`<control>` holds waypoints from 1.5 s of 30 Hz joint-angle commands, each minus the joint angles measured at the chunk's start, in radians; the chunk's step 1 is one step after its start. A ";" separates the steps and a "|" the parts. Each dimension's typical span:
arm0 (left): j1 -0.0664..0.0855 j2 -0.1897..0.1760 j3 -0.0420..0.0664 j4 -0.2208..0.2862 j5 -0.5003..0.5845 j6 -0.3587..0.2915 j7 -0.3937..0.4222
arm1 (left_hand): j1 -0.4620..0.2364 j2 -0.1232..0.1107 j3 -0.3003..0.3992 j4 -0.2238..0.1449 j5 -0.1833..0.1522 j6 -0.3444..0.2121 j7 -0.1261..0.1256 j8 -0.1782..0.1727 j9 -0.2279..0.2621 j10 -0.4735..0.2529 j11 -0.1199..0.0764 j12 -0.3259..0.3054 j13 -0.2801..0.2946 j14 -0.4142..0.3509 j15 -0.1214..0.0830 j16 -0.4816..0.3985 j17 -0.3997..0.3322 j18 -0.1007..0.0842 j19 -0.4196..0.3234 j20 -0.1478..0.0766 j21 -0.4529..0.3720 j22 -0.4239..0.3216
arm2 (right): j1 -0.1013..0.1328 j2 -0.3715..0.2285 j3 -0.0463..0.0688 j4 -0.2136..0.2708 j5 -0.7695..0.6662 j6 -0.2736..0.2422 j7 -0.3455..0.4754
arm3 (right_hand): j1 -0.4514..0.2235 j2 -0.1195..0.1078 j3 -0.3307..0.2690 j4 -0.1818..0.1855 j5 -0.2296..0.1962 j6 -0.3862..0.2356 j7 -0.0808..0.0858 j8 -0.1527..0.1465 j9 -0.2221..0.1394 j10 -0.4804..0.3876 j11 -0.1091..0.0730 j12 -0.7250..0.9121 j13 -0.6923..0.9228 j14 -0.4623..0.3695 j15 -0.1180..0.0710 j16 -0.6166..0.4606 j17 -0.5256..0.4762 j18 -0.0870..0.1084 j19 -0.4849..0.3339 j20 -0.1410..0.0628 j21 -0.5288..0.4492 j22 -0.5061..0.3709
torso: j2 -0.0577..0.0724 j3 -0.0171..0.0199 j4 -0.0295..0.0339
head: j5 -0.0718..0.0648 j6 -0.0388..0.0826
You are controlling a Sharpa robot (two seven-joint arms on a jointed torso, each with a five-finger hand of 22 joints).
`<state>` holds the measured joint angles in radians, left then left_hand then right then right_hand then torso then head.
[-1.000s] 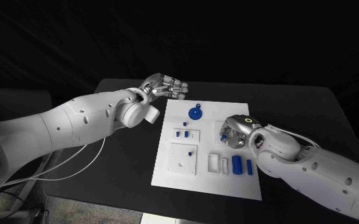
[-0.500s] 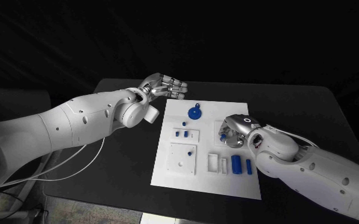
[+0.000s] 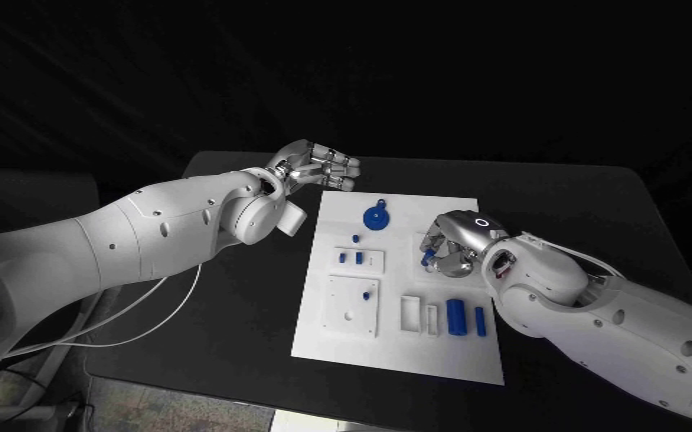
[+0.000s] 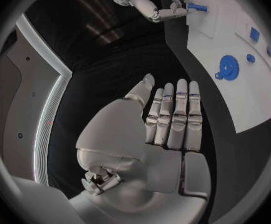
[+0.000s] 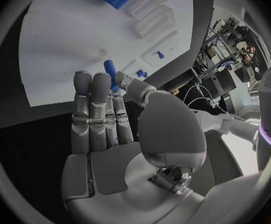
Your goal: Assemble the parts on the task board
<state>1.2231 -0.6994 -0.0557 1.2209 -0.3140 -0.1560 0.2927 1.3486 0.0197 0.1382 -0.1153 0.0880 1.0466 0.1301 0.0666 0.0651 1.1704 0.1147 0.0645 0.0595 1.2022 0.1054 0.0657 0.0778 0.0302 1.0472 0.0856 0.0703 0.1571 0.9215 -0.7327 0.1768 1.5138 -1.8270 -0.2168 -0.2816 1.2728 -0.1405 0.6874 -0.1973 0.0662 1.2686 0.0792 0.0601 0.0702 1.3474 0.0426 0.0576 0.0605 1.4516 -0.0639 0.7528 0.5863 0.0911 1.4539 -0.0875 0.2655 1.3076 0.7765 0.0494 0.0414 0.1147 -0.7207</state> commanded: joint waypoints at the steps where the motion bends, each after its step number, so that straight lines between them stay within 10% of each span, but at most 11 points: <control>1: 0.001 0.001 0.001 -0.002 0.001 0.008 0.008 | -0.004 0.003 0.000 0.004 0.002 0.003 0.004 0.002 0.000 -0.002 -0.003 -0.006 0.000 0.000 -0.004 -0.004 0.002 0.011 0.005 0.000 0.006 -0.001 | 0.005 -0.004 0.004 0.030 0.017 0.011 0.033 | -0.006 0.004 0.003 -0.002 0.002 0.009 -0.001 0.004 0.000 0.027 -0.023 0.003 0.002 0.001 -0.006 -0.004 0.001 0.009 -0.003 -0.005 0.005 0.028 | -0.001 0.0011 -0.0004 | 0.001 0.001; 14: 0.001 0.016 -0.001 -0.022 0.006 0.007 0.011 | -0.005 0.003 -0.003 0.010 -0.001 0.002 0.004 0.002 0.000 -0.002 -0.003 -0.006 0.000 0.001 -0.004 -0.004 0.002 0.010 0.006 0.000 0.006 -0.005 | -0.004 0.063 -0.002 0.092 0.030 0.013 0.058 | -0.005 0.008 -0.006 -0.002 0.010 0.009 -0.002 0.004 0.000 0.026 -0.023 0.003 0.002 0.001 -0.007 -0.007 0.002 0.008 -0.005 -0.005 0.005 0.027 | -0.003 0.0000 0.0000 | 0.021 0.000; 34: 0.000 0.037 -0.009 -0.038 0.009 0.012 0.011 | -0.005 0.003 -0.003 0.010 -0.001 0.002 0.004 0.002 0.000 -0.002 -0.003 -0.006 0.000 0.001 -0.004 -0.004 0.002 0.010 0.006 0.000 0.006 -0.005 | -0.015 0.203 -0.147 0.067 -0.047 -0.004 0.043 | -0.006 0.012 -0.006 -0.010 0.010 0.009 -0.002 0.004 0.000 0.026 -0.022 0.003 0.002 0.003 -0.007 -0.005 0.003 0.008 0.001 -0.006 0.053 0.036 | 0.000 -0.0010 0.0019 | 0.051 -0.007; 45: 0.000 0.039 -0.010 -0.037 0.009 0.014 0.011 | -0.005 0.003 -0.003 0.010 -0.001 0.002 0.004 0.002 0.000 -0.002 -0.003 -0.006 0.000 0.001 -0.004 -0.004 0.002 0.010 0.006 0.000 0.006 -0.005 | -0.018 0.236 -0.174 0.026 -0.081 -0.001 0.034 | -0.007 0.013 -0.006 -0.012 0.011 0.009 -0.002 0.004 0.000 0.026 -0.022 0.003 0.002 0.003 -0.007 -0.004 0.003 0.008 0.000 -0.006 0.055 0.035 | 0.000 -0.0004 0.0002 | 0.056 -0.015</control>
<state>1.2227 -0.6626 -0.0663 1.1822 -0.3120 -0.1558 0.2934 1.3486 0.0197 0.1338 -0.1112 0.0880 1.0466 0.1301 0.0666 0.0651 1.1704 0.1147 0.0645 0.0595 1.2022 0.1054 0.0657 0.0783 0.0302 1.0470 0.0855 0.0703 0.1529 0.9044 -0.4990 0.0030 1.5414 -1.8735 -0.2190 -0.2436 1.2639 -0.1393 0.6799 -0.2045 0.0706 1.2731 0.0788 0.0603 0.0694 1.3524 0.0367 0.0577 0.0616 1.4576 -0.0634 0.7482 0.5889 0.0835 1.4503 -0.0907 0.3179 1.3074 0.7770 0.0481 0.0414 0.1699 -0.7334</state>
